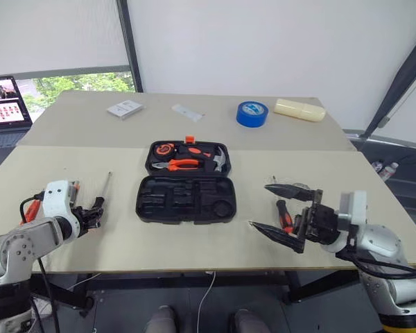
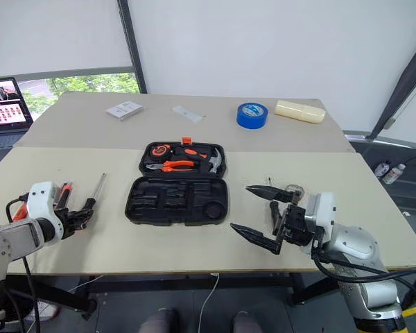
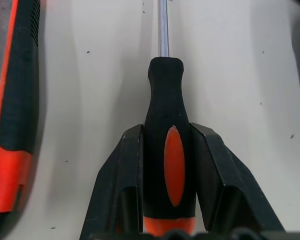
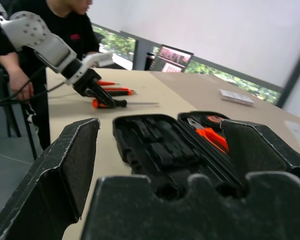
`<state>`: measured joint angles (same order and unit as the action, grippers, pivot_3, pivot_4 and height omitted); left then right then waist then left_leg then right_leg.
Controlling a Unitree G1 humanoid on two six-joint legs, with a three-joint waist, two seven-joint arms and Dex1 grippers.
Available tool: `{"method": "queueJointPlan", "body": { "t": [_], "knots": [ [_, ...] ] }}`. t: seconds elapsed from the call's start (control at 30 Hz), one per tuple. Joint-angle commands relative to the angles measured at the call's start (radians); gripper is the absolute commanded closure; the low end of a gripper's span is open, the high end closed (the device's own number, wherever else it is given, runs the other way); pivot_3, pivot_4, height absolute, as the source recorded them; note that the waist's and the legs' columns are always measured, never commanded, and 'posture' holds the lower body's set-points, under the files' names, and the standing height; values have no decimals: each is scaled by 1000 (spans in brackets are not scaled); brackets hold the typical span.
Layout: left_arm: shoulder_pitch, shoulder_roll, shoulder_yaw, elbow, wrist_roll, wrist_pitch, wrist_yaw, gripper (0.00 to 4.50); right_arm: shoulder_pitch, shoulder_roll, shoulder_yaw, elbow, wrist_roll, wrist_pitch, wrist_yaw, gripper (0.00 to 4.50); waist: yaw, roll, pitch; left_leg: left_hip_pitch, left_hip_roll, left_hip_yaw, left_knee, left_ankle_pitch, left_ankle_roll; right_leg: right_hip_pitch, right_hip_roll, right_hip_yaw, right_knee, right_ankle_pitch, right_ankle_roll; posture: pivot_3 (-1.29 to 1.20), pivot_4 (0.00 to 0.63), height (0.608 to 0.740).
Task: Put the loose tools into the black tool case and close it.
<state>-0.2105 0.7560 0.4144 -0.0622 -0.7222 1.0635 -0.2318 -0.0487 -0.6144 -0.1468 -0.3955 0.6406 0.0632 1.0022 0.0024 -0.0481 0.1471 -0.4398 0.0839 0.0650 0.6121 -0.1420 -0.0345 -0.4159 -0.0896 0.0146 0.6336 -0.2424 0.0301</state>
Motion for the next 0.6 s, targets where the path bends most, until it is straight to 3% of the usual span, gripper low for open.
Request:
{"method": "queueJointPlan", "body": {
  "t": [0.03,0.1,0.17,0.27,0.4,0.43,0.6],
  "knots": [
    [-30,53,2,-5,45,-203,-195,3632,8,-8,-66,-11,15,-19,-7,0,3,0,0,-1,0,0,0,0,0,-1,0,0,0,0,-1,0,150,740],
    [-99,78,-97,10,118,-438,-423,3632,-2,-7,-110,0,32,-1,-40,0,9,0,0,-2,0,0,0,0,0,-2,0,0,0,0,-1,0,150,740],
    [-241,87,-274,102,260,-719,-655,3632,-35,-21,-145,30,56,26,-55,0,27,0,1,-2,0,0,0,0,-1,-4,-1,-1,-2,-2,-5,0,150,740],
    [-443,27,-472,343,466,-1050,-814,3632,-58,-61,-136,103,5,13,-1,0,43,2,1,-5,-1,3,1,1,-2,-4,-3,-2,-7,3,-4,0,150,740],
    [-611,-64,-626,641,657,-1399,-897,3632,-78,-79,-123,161,-33,-11,31,0,35,2,0,-4,-1,4,5,2,0,5,-3,0,-8,4,-1,0,150,740],
    [-650,-94,-649,723,693,-1465,-892,3632,-84,-77,-121,170,-38,-16,34,0,31,3,1,-5,-1,4,5,7,8,5,-2,0,-8,3,0,0,150,740],
    [-795,-169,-722,1041,865,-1627,-782,3632,-71,-66,-132,161,-54,-37,30,0,14,2,2,-19,-1,-2,9,7,11,-9,3,1,-2,6,8,0,150,740]
  ]
}}
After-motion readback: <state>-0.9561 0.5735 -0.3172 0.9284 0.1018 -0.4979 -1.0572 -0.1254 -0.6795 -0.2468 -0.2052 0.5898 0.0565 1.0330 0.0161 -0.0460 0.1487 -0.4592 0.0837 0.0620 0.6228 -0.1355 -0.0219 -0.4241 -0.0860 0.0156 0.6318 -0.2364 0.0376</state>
